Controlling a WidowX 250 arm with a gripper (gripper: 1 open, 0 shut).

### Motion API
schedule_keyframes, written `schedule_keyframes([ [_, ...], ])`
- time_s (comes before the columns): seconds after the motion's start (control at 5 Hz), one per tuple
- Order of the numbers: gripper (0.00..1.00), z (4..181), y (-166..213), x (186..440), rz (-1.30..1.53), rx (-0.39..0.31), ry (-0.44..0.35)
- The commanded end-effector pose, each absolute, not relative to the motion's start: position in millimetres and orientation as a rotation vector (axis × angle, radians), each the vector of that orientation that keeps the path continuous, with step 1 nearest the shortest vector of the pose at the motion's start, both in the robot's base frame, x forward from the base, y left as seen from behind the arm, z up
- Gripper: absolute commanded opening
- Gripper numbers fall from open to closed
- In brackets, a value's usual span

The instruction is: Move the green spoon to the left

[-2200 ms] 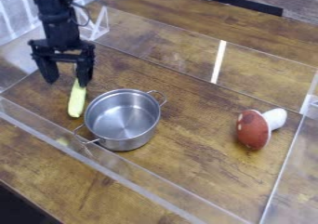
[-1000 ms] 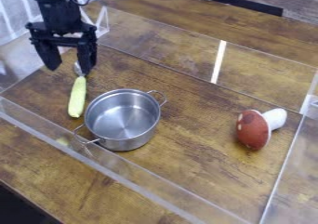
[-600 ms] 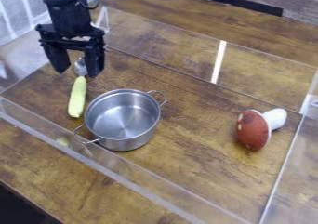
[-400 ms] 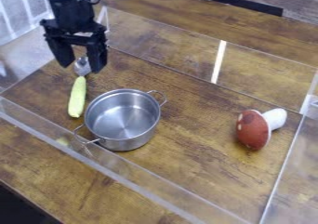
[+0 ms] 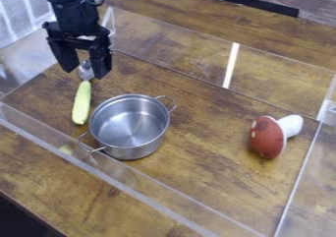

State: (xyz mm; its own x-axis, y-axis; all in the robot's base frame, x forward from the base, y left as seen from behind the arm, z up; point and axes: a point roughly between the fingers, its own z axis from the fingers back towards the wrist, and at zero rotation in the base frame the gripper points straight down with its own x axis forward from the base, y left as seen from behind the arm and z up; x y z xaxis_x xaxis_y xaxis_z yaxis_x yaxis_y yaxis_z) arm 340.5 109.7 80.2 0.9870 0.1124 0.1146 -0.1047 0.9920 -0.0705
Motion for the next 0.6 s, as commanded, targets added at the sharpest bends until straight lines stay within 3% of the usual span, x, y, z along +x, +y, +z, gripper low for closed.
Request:
schedule_keyframes([
  [0.0,1.00,92.8,93.5,346.1,0.090,-0.055,-0.163],
  [0.4,1.00,85.8,79.6,346.8,0.217,-0.054,-0.144],
])
